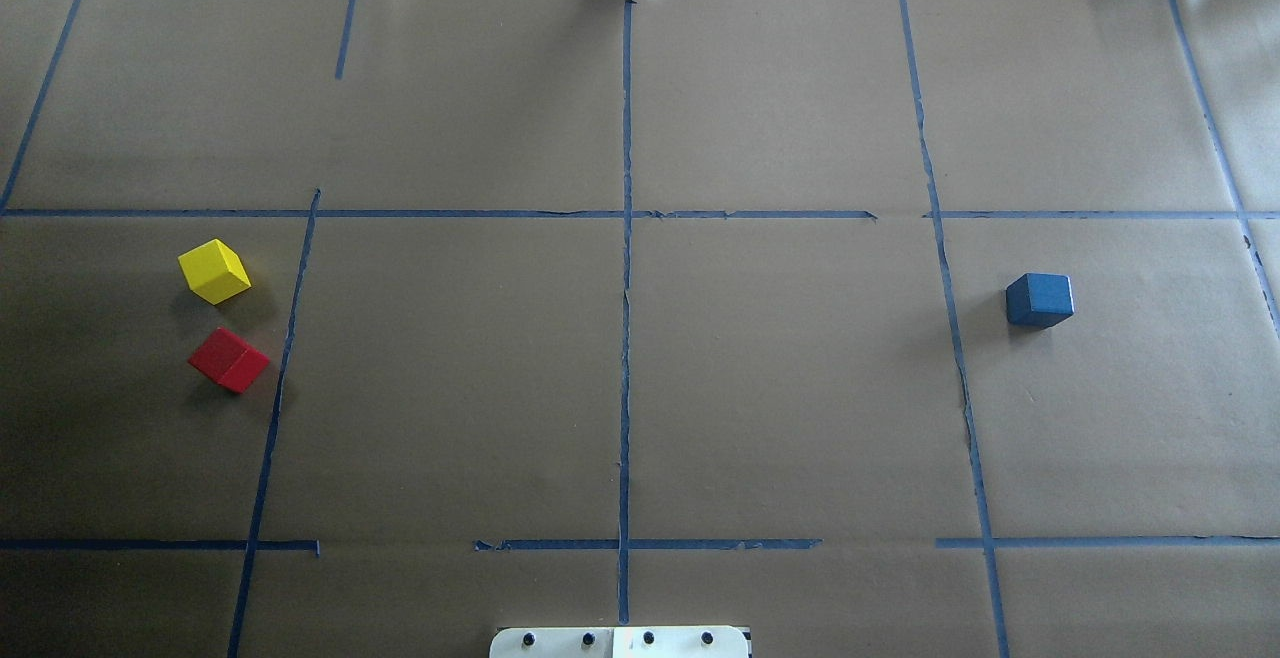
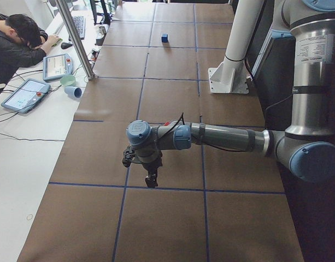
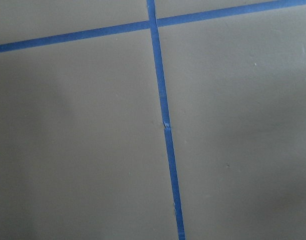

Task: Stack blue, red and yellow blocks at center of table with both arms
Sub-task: 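Move the right gripper toward the blue cube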

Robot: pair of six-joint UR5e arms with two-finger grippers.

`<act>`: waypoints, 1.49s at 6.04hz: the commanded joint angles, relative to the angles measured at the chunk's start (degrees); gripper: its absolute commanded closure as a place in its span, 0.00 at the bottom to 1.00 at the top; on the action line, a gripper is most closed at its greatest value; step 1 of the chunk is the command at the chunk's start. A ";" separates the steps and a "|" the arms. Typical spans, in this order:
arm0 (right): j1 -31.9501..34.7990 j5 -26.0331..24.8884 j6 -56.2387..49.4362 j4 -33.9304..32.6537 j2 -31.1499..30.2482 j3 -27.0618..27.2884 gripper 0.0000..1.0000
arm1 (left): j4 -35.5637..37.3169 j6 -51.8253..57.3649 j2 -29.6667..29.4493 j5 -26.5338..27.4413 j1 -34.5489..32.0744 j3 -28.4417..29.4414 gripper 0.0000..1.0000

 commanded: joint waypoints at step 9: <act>-35.35 -12.45 51.74 15.20 6.85 8.44 0.00 | 0.00 -0.18 -0.04 0.00 0.28 -0.09 0.00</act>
